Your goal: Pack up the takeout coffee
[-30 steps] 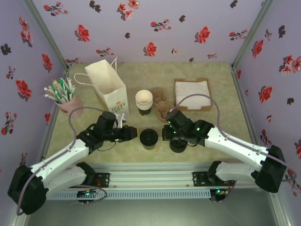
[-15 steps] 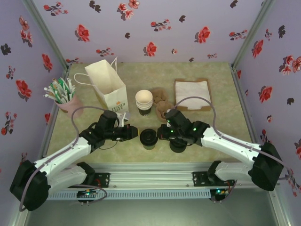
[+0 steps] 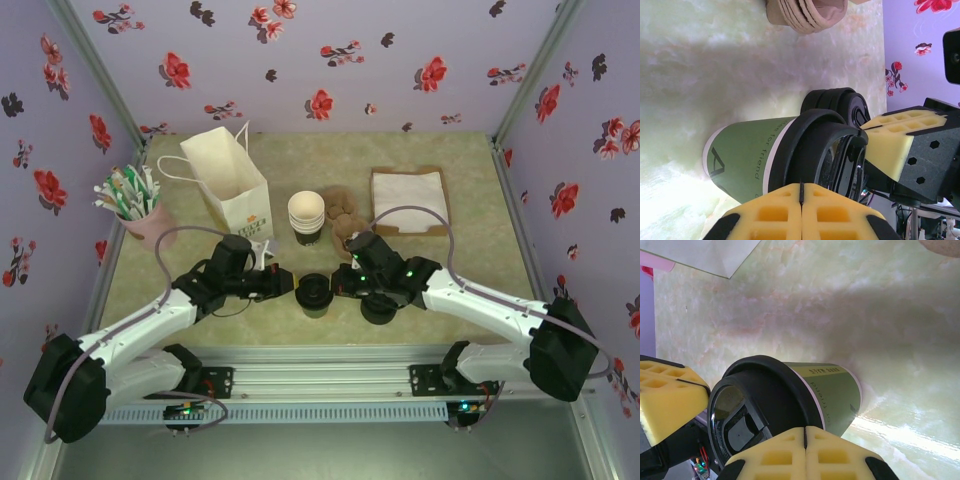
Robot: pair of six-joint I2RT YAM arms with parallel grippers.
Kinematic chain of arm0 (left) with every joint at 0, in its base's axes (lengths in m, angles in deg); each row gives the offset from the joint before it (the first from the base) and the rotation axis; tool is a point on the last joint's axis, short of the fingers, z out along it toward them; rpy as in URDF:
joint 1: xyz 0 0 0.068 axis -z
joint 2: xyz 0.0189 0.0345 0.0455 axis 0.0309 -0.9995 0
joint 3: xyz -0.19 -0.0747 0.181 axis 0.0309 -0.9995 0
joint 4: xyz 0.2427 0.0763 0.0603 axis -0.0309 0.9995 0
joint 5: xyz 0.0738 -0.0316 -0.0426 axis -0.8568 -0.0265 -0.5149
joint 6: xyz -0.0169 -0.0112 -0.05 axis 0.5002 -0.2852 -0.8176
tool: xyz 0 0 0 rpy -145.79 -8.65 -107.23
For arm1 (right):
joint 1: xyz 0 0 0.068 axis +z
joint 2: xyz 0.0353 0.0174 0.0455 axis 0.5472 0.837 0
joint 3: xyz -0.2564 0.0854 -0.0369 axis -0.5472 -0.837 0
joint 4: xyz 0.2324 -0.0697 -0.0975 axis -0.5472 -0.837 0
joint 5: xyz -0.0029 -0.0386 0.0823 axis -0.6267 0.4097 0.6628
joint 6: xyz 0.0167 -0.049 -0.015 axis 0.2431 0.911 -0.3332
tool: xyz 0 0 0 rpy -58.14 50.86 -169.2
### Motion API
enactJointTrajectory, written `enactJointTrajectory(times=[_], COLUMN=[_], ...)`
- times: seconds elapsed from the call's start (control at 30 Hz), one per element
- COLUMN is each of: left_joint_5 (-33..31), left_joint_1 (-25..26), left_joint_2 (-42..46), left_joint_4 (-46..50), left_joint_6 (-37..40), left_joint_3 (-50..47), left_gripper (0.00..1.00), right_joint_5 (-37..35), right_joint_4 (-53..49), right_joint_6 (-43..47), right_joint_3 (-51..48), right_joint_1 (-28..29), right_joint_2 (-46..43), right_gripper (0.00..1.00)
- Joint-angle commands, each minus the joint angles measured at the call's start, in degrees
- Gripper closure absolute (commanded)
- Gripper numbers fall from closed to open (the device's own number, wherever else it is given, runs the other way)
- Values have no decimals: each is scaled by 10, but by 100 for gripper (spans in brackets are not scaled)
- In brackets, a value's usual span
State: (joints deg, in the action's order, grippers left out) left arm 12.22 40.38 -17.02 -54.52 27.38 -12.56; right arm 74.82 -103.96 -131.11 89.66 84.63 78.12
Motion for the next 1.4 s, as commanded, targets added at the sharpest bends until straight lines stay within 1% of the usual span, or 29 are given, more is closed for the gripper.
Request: enactJointTrajectory(times=[0.0, 0.4, 0.83, 0.93, 1.0, 1.07, 1.13, 1.3, 1.33, 1.37], left_joint_5=[13, 13, 14, 13, 8, -1, -11, -33, -38, -46], left_joint_1=[-4, -4, -4, -3, -4, -4, -4, -12, -14, -16], left_joint_2=[-7, -18, -9, 4, 17, 29, 41, 52, 56, 61], left_joint_4=[-17, -24, -28, -14, 7, 34, 62, 150, 169, 196], left_joint_6=[-5, -9, -15, -16, -13, -6, 2, 34, 41, 54], left_joint_3=[-9, -25, -27, -17, -4, 11, 28, 93, 108, 132], left_gripper=[96, 98, 99, 97, 93, 88, 85, 76, 73, 67], right_joint_5=[5, 11, 15, 9, 0, -11, -23, -40, -44, -49], right_joint_4=[6, 12, 6, -15, -41, -67, -93, -135, -143, -152], right_joint_6=[-10, -14, -17, -14, -8, -2, 5, 22, 26, 32], right_joint_3=[-11, -20, -19, -6, 9, 23, 39, 70, 76, 84], right_joint_1=[-3, -4, -4, -3, -4, -4, -4, -4, -4, -3], right_joint_2=[8, 21, 16, 2, -12, -26, -41, -64, -67, -70], right_gripper=[100, 100, 100, 100, 100, 94, 84, 73, 72, 70])
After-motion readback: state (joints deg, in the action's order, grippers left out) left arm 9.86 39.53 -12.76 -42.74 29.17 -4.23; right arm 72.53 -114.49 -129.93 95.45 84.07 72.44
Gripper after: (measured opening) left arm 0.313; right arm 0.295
